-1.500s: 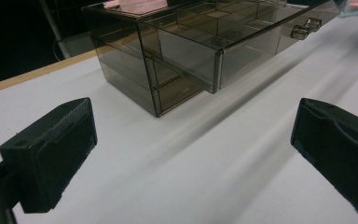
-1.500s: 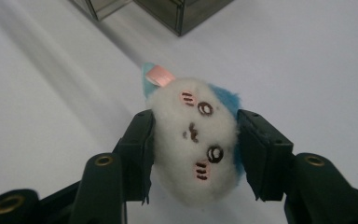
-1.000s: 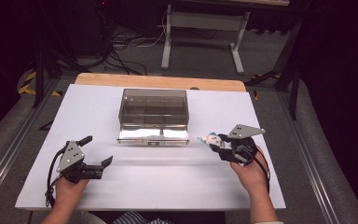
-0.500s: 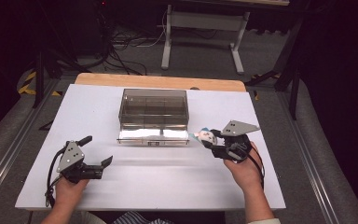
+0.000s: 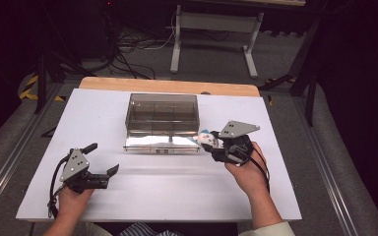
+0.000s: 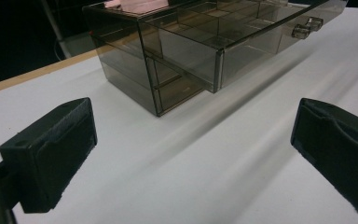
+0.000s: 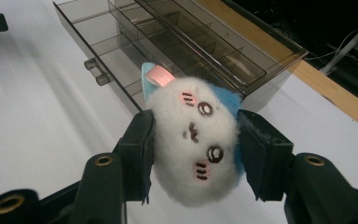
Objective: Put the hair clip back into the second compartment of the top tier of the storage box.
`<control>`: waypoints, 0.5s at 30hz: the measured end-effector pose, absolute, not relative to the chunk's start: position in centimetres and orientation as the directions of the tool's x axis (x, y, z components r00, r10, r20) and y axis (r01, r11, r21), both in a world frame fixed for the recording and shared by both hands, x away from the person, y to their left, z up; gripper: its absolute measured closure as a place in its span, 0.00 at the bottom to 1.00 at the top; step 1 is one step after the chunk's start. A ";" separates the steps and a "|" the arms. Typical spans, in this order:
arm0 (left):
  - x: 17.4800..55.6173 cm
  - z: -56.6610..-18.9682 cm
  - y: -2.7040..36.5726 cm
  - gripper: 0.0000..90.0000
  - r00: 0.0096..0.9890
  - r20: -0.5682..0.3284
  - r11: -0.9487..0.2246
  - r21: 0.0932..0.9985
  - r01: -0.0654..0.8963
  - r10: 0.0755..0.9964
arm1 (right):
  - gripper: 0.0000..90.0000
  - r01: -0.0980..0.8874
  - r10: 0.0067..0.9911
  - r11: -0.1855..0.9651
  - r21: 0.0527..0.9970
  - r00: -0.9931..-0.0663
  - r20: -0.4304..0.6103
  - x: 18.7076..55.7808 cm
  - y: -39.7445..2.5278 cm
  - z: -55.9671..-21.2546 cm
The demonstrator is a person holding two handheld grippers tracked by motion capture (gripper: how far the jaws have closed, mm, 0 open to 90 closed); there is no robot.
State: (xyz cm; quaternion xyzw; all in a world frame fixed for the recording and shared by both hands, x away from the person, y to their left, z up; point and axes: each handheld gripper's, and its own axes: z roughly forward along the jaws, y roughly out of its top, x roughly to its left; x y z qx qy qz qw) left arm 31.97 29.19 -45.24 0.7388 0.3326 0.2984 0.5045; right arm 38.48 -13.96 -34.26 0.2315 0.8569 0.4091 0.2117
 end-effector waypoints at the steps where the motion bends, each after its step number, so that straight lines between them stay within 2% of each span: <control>1: 32.0 -45.2 29.2 0.01 0.600 0.106 -0.270 0.944 0.189 0.793 | 0.55 0.223 0.568 0.559 0.798 -0.805 -0.173 38.5 -13.8 -34.2; 15: 32.0 -45.2 29.2 0.01 0.600 0.104 -0.268 0.944 0.190 0.793 | 0.55 0.208 0.540 0.604 0.769 -0.816 -0.204 39.2 -10.2 -33.9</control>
